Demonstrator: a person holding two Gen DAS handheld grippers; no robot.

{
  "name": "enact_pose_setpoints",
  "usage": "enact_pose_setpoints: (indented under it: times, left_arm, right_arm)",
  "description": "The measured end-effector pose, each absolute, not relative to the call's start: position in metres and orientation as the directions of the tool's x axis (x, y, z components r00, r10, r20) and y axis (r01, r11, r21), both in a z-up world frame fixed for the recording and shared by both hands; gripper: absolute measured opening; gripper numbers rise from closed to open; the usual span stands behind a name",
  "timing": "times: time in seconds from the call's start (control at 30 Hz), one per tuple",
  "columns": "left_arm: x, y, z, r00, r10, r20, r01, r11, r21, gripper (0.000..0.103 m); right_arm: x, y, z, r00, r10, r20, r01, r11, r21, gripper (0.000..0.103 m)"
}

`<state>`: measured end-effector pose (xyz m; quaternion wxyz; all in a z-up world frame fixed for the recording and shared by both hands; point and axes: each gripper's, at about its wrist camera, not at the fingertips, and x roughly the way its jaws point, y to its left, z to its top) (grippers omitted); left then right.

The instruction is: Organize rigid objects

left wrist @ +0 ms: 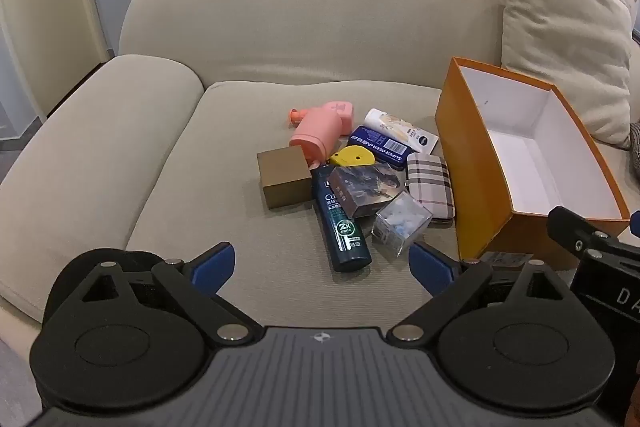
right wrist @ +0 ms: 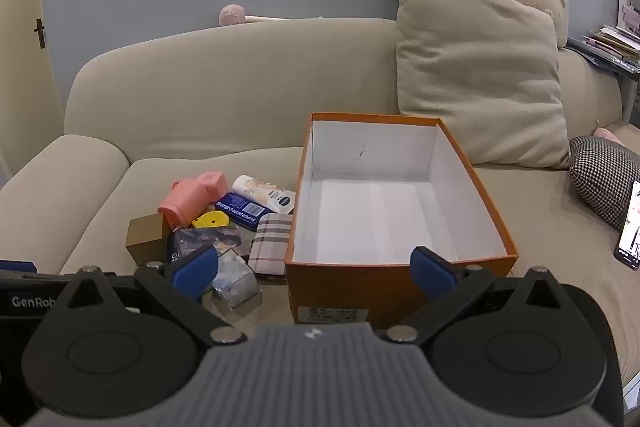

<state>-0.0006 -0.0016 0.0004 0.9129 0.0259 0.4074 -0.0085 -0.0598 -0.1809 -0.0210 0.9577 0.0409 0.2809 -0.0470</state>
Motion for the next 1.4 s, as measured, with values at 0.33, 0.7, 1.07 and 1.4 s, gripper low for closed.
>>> enact_pose_setpoints:
  times: [0.33, 0.7, 1.07, 1.4]
  left_arm:
    - [-0.001, 0.008, 0.003, 0.684, -0.045, -0.728, 0.055, 0.998, -0.009, 0.102]
    - [-0.008, 0.001, 0.001, 0.701, -0.031, -0.713, 0.059, 0.998, 0.014, 0.102]
    - [-0.011, 0.000, 0.004, 0.721, -0.039, -0.692, 0.073, 0.997, 0.020, 0.101]
    - [-0.011, 0.000, 0.005, 0.719, -0.020, -0.695, 0.064, 0.997, 0.037, 0.101]
  right_arm:
    - [-0.059, -0.179, -0.023, 0.835, -0.071, -0.546, 0.114, 0.993, 0.044, 0.102]
    - [-0.060, -0.178, -0.022, 0.835, -0.071, -0.546, 0.115, 0.992, 0.048, 0.102]
    - [-0.061, -0.180, -0.023, 0.834, -0.070, -0.547, 0.117, 0.992, 0.052, 0.102]
    - [-0.060, -0.180, -0.023, 0.834, -0.066, -0.548, 0.119, 0.991, 0.061, 0.102]
